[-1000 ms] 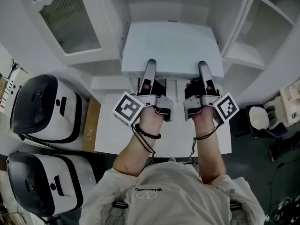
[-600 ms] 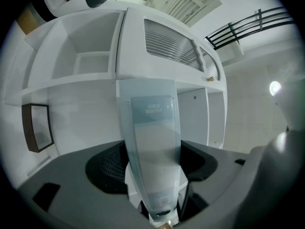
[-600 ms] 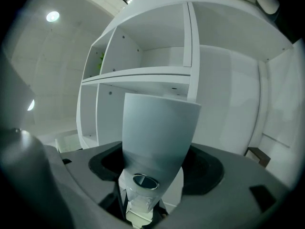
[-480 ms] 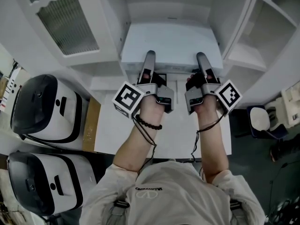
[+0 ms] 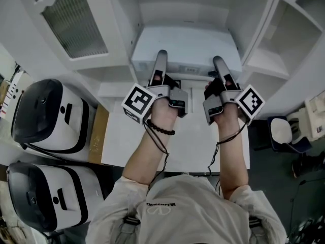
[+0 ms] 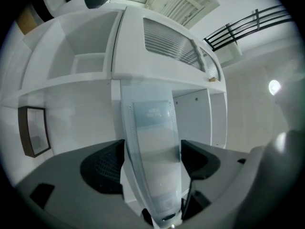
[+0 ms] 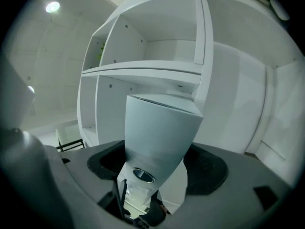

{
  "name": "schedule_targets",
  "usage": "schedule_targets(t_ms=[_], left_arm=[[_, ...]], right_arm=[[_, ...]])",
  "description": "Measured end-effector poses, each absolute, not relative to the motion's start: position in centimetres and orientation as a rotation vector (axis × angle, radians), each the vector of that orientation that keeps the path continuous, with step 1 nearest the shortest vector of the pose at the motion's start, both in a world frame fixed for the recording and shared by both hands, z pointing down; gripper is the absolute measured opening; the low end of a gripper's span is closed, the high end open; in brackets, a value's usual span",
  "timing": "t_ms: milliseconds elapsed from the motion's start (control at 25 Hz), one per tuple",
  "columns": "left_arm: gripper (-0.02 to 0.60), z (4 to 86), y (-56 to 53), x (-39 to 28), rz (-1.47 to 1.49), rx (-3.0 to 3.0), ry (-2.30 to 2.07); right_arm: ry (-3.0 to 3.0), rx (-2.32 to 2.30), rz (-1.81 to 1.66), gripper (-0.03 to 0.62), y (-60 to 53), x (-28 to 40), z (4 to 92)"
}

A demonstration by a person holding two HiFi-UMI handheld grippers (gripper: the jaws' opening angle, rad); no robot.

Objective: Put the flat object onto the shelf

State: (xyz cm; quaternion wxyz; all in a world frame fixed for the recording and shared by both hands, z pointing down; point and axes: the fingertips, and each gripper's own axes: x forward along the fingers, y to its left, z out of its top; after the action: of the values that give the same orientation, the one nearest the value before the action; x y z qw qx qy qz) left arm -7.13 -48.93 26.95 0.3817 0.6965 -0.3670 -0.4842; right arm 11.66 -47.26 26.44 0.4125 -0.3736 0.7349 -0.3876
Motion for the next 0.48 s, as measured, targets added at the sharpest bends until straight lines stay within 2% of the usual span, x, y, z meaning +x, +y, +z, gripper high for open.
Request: schedule_targets(t_ms=[120, 320, 440, 480], left_arm=[[0.37, 27.0, -48.1, -7.8, -1.264, 1.792, -0.939], [0.368, 27.9, -45.0, -8.0, -1.28, 1.786, -0.923], [0.317, 28.4, -43.4, -7.1, -1.236, 1.847, -0.931], [0.31, 28.4, -43.2, -6.7, -1.219, 1.869, -0.932]], right_arm=[[1.902, -1.01, -0.864, 0.367, -45.5, 11.8, 26.4], [1.975, -1.13, -0.759, 0.36, -43.7, 11.8, 26.7], [2.005, -1.282, -0.666, 0.356, -42.1, 12.1, 27.3], [2.018, -1.356, -0.605, 0.33, -41.6, 12.4, 27.6]])
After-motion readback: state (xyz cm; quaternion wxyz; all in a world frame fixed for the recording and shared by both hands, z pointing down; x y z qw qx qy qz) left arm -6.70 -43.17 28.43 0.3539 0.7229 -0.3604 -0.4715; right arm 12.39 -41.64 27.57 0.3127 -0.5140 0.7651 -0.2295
